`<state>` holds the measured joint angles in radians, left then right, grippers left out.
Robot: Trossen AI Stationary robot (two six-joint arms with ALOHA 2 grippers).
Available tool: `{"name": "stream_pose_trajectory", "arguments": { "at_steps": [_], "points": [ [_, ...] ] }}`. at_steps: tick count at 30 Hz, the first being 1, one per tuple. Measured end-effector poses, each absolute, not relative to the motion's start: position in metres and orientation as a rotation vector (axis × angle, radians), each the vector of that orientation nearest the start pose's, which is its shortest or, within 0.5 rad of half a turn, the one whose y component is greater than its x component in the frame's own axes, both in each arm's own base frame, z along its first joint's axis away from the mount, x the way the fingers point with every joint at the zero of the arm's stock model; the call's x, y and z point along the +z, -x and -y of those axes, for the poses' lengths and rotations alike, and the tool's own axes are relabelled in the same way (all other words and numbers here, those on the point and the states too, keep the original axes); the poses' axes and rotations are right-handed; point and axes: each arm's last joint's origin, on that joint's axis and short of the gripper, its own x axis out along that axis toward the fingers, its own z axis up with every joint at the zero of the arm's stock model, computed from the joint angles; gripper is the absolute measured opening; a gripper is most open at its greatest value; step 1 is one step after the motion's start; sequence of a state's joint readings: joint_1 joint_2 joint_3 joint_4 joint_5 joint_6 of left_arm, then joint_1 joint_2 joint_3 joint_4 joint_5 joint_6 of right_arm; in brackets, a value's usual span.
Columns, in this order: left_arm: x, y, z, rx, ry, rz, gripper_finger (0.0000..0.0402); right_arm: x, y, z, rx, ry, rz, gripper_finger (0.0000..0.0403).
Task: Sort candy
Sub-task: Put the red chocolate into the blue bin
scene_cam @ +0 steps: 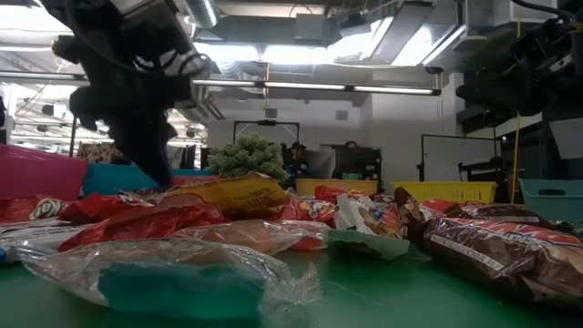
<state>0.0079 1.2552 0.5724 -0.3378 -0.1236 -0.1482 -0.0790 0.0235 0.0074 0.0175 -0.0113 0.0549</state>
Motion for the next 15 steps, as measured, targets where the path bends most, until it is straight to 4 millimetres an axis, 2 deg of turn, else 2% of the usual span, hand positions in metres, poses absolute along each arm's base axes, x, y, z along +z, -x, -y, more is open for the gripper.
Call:
{"name": "stream_pose_trajectory", "arguments": {
  "at_steps": [8,15],
  "points": [
    [0.196,-0.200,-0.008,0.287,0.043,-0.859,0.0000,0.166,-0.098,0.007,-0.068,-0.055,0.004,0.0001],
    [0.212,-0.170,-0.018,0.548,0.050,-0.824,0.0000,0.166,-0.098,0.007,-0.067,-0.055,0.004,0.0001]
  ]
}}
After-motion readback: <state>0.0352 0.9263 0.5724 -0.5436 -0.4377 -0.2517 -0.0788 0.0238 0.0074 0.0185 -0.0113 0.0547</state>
